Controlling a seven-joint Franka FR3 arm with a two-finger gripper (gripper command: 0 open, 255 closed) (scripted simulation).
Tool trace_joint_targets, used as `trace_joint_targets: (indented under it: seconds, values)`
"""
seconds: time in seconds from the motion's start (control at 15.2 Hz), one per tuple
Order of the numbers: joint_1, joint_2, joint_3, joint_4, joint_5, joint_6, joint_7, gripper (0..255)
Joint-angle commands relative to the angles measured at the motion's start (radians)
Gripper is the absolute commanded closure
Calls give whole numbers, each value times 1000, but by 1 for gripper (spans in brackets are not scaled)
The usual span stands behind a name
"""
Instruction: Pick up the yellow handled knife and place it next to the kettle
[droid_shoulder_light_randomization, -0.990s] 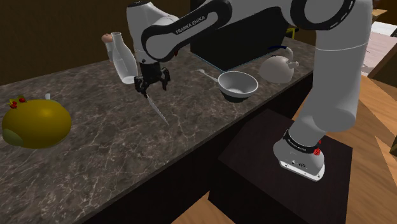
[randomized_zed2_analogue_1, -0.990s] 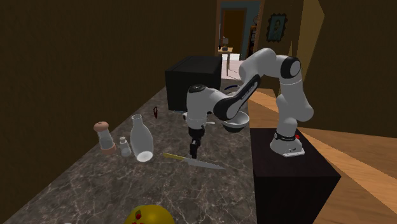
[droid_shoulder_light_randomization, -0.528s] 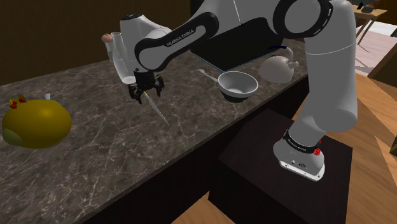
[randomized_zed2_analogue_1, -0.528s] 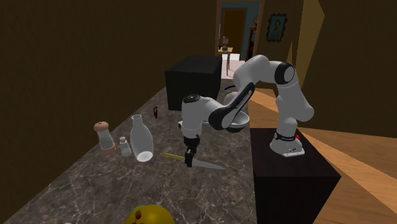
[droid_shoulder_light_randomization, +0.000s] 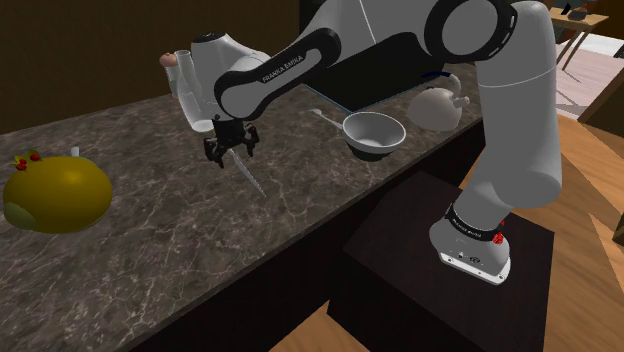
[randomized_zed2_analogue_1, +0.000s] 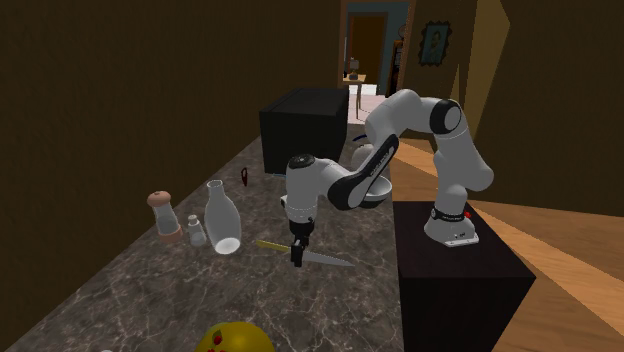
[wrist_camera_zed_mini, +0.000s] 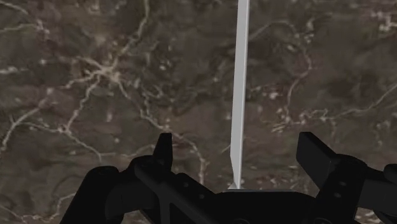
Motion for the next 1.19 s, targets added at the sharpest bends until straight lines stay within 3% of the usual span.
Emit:
trace_joint_targets:
  seconds: [0.0,0.07,0.13,0.73,1.12]
  values:
    - [0,0,0,0,0,0,0,0]
    - [0,0,0,0,0,0,0,0]
    - [0,0,0,0,0,0,0,255]
    - [0,0,0,0,0,0,0,255]
    - [-3,-33,7,31,12,-63,-8,255]
